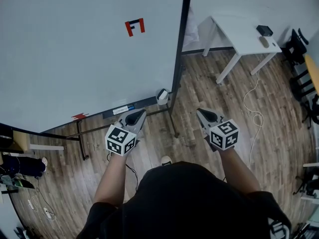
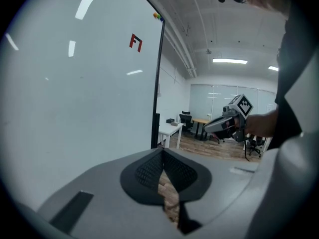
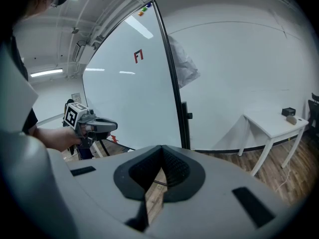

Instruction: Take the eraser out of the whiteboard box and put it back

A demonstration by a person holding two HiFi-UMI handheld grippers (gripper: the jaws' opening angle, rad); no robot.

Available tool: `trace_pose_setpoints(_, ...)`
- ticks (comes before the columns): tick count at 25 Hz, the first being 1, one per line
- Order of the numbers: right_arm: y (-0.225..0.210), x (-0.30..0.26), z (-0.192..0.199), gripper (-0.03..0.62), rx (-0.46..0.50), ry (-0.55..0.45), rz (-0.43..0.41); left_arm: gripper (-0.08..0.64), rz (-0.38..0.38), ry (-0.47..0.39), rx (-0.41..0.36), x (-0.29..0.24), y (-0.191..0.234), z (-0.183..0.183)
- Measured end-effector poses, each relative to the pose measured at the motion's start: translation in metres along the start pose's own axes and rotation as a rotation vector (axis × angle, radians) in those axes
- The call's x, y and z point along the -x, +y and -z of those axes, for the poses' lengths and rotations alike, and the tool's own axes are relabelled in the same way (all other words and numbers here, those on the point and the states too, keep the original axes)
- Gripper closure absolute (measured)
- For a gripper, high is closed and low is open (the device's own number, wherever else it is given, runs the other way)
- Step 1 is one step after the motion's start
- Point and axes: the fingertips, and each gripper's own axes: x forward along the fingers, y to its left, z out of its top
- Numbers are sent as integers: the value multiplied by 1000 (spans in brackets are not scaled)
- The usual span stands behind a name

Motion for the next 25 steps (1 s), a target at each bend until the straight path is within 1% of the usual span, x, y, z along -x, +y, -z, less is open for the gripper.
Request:
trace_pose_setpoints(9,11,-12,-13,598,4,-16,-15,548,4,3,-2,8,13,-1)
trace_pose_setpoints(14,11,-13,-13,598,5,-14,-17,548,3,8,-1,9,15,2)
trace_pose_setpoints(20,1,-13,-16,598,6,-25,-26,548,-3,16,-1,0,14,2)
trace_pose_setpoints(25,-9,-20,-17,598,11,-18,-53,548,-35,21,-14,-6,19,-4)
